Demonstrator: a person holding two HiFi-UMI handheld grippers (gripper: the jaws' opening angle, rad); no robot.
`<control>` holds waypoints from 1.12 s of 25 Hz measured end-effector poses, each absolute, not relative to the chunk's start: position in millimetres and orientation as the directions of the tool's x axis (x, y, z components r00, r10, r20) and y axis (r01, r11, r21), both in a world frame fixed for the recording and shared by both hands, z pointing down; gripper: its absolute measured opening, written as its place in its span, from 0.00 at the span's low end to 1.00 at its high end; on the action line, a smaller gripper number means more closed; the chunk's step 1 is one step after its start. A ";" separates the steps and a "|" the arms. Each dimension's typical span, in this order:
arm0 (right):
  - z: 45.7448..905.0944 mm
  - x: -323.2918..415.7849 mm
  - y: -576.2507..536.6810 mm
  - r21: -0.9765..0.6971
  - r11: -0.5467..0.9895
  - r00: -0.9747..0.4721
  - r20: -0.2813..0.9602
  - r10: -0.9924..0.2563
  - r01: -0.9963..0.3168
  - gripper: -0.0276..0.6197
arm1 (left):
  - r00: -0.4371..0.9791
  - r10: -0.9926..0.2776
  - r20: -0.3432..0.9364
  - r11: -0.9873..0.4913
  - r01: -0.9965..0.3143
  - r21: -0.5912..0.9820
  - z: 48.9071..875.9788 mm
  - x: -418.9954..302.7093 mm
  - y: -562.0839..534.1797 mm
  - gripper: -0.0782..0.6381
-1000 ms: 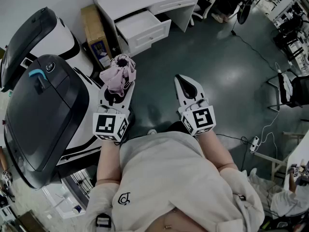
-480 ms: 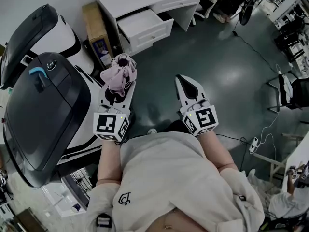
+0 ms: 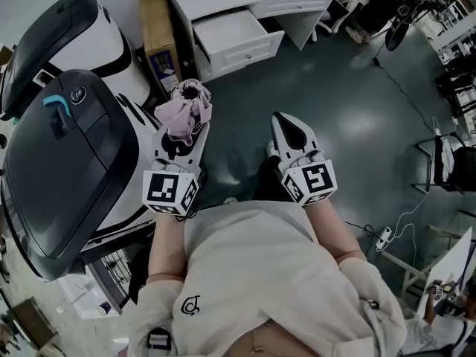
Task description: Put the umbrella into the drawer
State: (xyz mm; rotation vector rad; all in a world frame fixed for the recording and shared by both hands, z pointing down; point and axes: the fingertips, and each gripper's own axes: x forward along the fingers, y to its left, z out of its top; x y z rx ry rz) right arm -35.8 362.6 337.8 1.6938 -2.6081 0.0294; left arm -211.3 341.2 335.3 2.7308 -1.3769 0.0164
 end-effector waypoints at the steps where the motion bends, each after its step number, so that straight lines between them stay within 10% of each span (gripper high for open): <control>1: 339.8 -33.9 351.9 0.003 0.420 -0.420 0.038 -0.907 -0.907 0.05 | 0.583 -0.811 0.050 -0.580 -0.812 0.070 337.2 -209.7 333.4 0.43; 28: 352.3 137.4 15.6 -0.041 0.656 -0.657 0.068 -0.751 -0.753 0.05 | 0.326 -0.935 0.138 -0.318 -0.945 0.075 355.7 -42.6 53.9 0.43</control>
